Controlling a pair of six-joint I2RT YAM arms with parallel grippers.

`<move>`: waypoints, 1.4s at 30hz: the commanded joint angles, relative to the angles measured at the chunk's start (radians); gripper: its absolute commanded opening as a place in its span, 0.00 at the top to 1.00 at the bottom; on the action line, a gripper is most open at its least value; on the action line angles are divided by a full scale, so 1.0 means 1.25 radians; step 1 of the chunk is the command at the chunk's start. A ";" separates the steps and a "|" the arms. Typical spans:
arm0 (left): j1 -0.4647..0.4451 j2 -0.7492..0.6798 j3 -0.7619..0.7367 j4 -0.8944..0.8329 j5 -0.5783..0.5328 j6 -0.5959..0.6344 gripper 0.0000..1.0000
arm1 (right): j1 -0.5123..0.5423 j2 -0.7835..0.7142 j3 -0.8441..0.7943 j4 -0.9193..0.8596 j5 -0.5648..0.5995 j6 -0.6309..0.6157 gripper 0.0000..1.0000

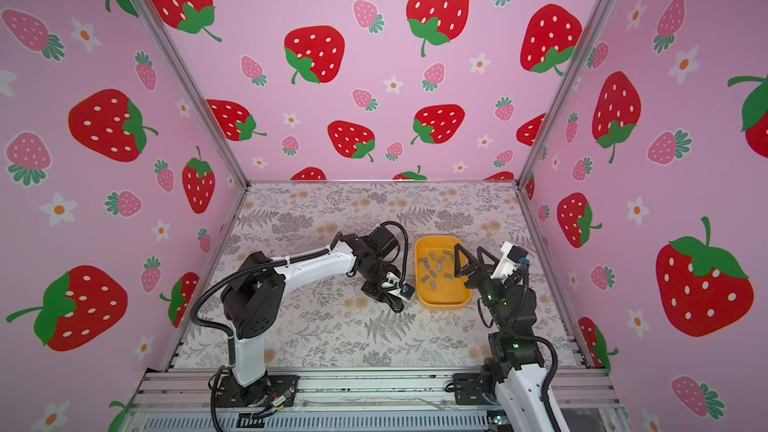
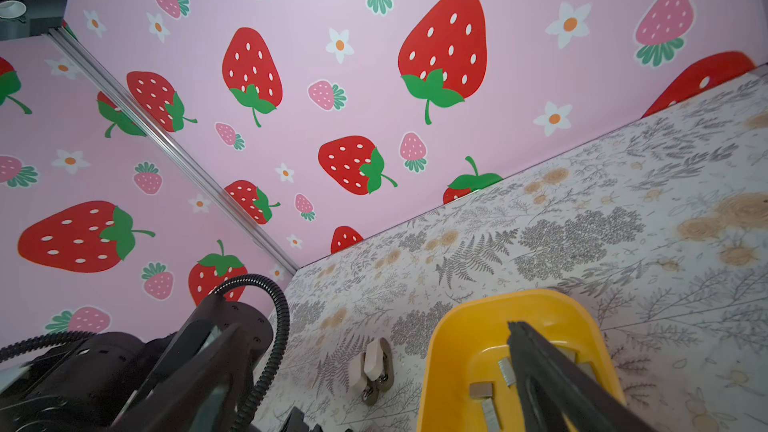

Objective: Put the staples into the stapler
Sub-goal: 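Lower the left gripper over the black stapler and close on it, then lift the stapler with the left gripper toward the approaching right gripper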

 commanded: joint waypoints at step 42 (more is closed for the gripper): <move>-0.046 0.021 0.107 -0.055 -0.057 -0.142 1.00 | 0.020 0.042 0.018 -0.064 0.024 -0.091 0.01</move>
